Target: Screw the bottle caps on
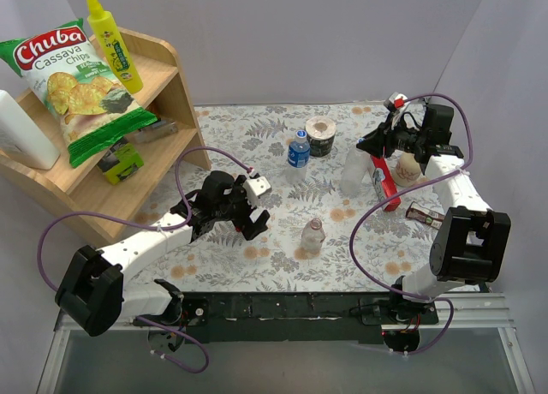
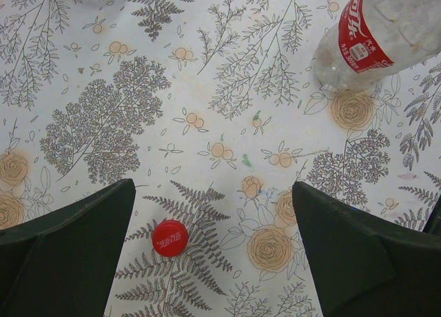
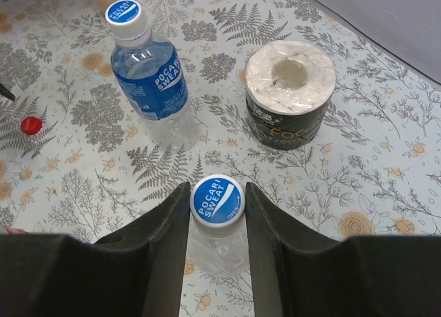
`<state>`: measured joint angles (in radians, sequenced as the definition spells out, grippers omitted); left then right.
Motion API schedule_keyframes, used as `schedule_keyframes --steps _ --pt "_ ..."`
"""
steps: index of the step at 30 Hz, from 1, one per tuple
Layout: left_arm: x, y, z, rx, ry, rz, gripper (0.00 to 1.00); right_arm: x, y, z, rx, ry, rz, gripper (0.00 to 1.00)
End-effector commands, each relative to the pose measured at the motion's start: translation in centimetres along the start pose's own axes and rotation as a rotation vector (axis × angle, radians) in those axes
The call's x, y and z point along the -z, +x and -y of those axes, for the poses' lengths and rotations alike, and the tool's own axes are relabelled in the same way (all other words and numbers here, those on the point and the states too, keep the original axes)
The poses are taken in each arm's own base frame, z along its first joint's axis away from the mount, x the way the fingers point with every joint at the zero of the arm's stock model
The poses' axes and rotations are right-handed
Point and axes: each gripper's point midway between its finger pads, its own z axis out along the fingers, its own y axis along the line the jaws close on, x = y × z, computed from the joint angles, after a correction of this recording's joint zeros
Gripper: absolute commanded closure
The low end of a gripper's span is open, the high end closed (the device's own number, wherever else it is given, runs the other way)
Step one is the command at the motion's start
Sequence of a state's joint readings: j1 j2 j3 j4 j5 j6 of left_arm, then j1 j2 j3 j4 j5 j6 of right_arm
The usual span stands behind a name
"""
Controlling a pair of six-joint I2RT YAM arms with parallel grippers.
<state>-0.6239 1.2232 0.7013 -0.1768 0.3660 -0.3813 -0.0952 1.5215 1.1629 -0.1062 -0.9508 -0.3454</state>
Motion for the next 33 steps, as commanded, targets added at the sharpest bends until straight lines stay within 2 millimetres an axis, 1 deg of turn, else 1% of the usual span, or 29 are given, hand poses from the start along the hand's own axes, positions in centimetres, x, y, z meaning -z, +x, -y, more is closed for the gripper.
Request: schedule_keyframes --steps 1,5,7,8,16,17,18,19,20,21,22,24,25,26,27,28,29,30,31,32,33 --pt "0.3 -0.6 0.2 -0.021 0.012 0.028 0.02 0.2 0.6 0.0 0.014 0.017 -0.014 0.57" --pt "0.3 -0.6 0.3 -0.021 0.018 0.03 0.02 0.2 0.7 0.0 0.009 0.02 -0.017 0.55" --pt "0.3 -0.6 0.3 -0.022 0.019 0.031 0.02 0.2 0.7 0.0 0.011 0.02 -0.016 0.48" --pt "0.4 -0.6 0.3 -0.023 0.017 0.031 0.02 0.2 0.6 0.0 0.013 0.02 -0.015 0.47" --pt "0.3 -0.6 0.4 -0.025 0.025 0.03 0.02 0.2 0.4 0.1 0.014 0.02 -0.01 0.43" --pt "0.3 -0.6 0.5 -0.026 0.027 0.028 0.02 0.2 0.0 0.1 0.02 0.018 -0.003 0.4" --pt "0.4 -0.7 0.5 -0.028 0.028 0.031 0.02 0.3 -0.2 -0.2 0.014 0.008 -0.005 0.32" --pt "0.4 -0.7 0.4 -0.03 0.023 0.031 0.02 0.7 -1.1 -0.5 0.027 0.01 0.002 0.17" --pt "0.5 -0.6 0.3 -0.037 0.019 0.029 0.02 1.0 -2.4 -0.6 0.056 0.015 0.014 0.11" --pt "0.6 -0.7 0.3 -0.042 0.014 0.032 0.02 1.5 -3.3 -0.8 0.073 0.026 0.013 0.11" --pt "0.6 -0.5 0.2 -0.045 0.009 0.026 0.02 2.3 -4.1 -1.5 0.076 0.04 0.008 0.1" --pt "0.7 -0.1 0.2 -0.056 0.008 0.011 0.02 3.2 -6.0 -2.3 0.104 0.056 0.023 0.1" --pt "0.8 0.1 0.2 -0.057 0.01 0.006 0.02 4.1 -7.2 -3.4 0.125 0.064 0.045 0.09" --pt "0.8 0.3 0.2 -0.056 0.007 -0.002 0.02 4.5 -7.9 -4.0 0.141 0.062 0.063 0.09" --pt "0.8 0.3 0.2 -0.059 0.008 -0.003 0.02 4.7 -7.6 -5.1 0.139 0.03 0.074 0.09" --pt "0.9 0.2 0.1 -0.061 0.006 -0.003 0.02 5.3 -8.3 -6.7 0.163 0.008 0.104 0.09" --pt "0.9 0.2 0.1 -0.062 0.006 -0.003 0.02 5.4 -8.4 -7.6 0.185 -0.022 0.124 0.09" --pt "1.0 0.2 0.1 -0.064 0.004 -0.004 0.02 4.9 -6.8 -9.6 0.159 -0.111 0.124 0.09" --pt "1.0 0.3 -0.1 -0.062 0.0 -0.006 0.02 5.0 -6.4 -11.0 0.17 -0.147 0.129 0.09" --pt "0.9 0.5 -0.1 -0.061 0.002 -0.009 0.02 4.8 -5.0 -12.3 0.188 -0.195 0.111 0.09" --pt "1.0 0.5 -0.2 -0.06 -0.003 -0.009 0.02 4.2 -3.7 -14.2 0.193 -0.265 0.096 0.09"
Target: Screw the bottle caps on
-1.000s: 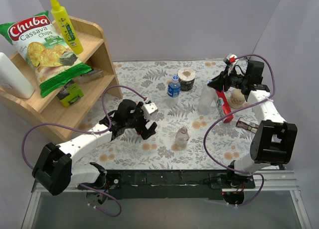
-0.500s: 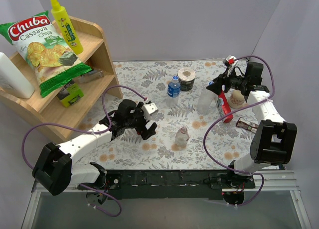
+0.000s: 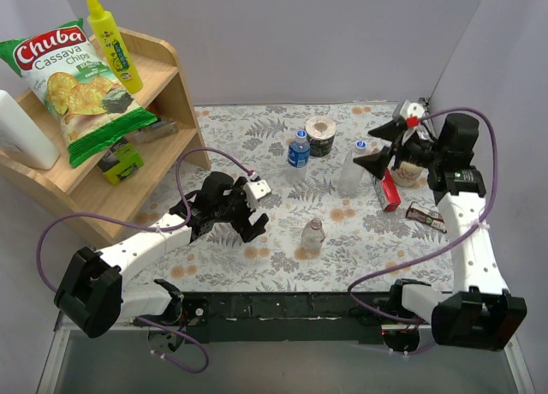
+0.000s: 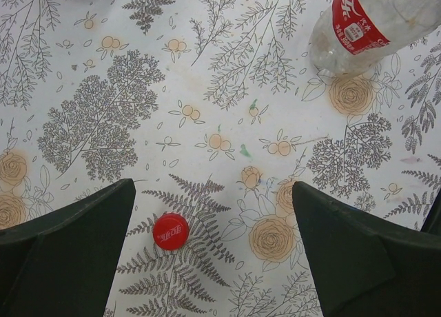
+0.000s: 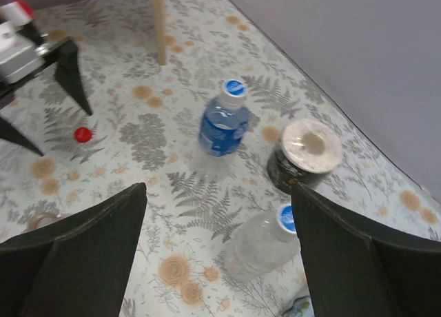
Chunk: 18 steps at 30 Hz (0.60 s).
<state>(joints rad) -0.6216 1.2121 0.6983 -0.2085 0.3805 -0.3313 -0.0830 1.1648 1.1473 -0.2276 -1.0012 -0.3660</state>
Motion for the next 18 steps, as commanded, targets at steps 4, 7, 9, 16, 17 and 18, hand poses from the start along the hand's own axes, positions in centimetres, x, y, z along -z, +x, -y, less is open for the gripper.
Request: schedule_keyframes --steps 4,7,9,16,17,18 --pt "0.8 0.4 -1.0 -0.01 -0.041 -0.008 0.02 -2.0 7.2 -14.1 0.039 -0.46 -0.055 0.09" --pt "1.0 0.8 -1.0 -0.004 -0.044 -0.016 0.02 -2.4 9.1 -17.7 0.092 -0.565 -0.073 0.09" --pt "1.1 1.0 -1.1 -0.004 -0.048 -0.018 0.02 -2.4 11.2 -20.0 0.103 -0.628 -0.107 0.09" --pt "1.2 1.1 -0.5 -0.01 -0.015 -0.011 0.02 -4.2 14.0 -21.6 0.085 -0.611 -0.111 0.12" --pt "1.2 0.9 -0.1 -0.02 0.012 0.001 0.02 -4.6 14.2 -21.4 0.075 -0.589 -0.119 0.14" --pt "1.1 0.8 0.2 -0.03 0.029 0.009 0.02 -4.9 14.3 -21.1 0.073 -0.573 -0.118 0.16"
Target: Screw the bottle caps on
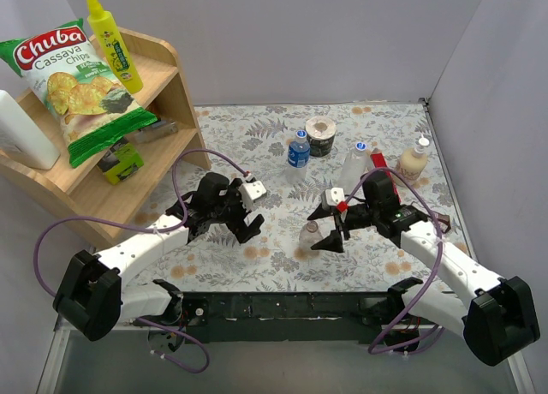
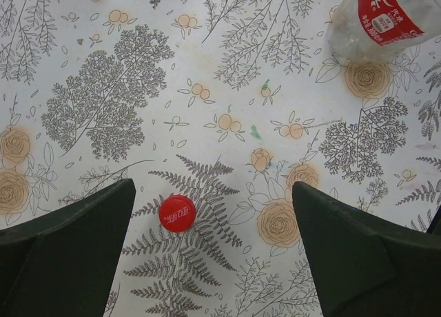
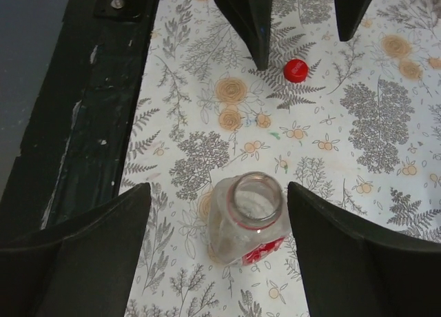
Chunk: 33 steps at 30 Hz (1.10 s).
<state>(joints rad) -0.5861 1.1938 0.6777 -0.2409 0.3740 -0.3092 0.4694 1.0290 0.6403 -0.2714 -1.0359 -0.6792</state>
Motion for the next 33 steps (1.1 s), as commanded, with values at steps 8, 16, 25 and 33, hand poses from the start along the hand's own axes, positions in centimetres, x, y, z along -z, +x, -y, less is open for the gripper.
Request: schedule_keyframes --steps 8,16,25,33 --pt "0.0 -3.7 5.5 -0.104 0.284 0.169 0.02 -0.8 -0.3 5.2 -0.076 0.222 0.019 0.66" --pt "-2.7 -8.0 7.5 -0.074 0.255 0.259 0.02 0.0 -6.0 7.5 -0.257 0.324 0.188 0.76" --pt "-5.5 -11.7 6.3 -0.011 0.087 0.339 0.02 1.2 -7.4 11.3 -0.486 0.498 0.241 0.9" --pt "-6.9 -12.5 5.7 0.004 0.05 0.341 0.02 1.2 -7.8 12.1 -0.593 0.519 0.278 0.94"
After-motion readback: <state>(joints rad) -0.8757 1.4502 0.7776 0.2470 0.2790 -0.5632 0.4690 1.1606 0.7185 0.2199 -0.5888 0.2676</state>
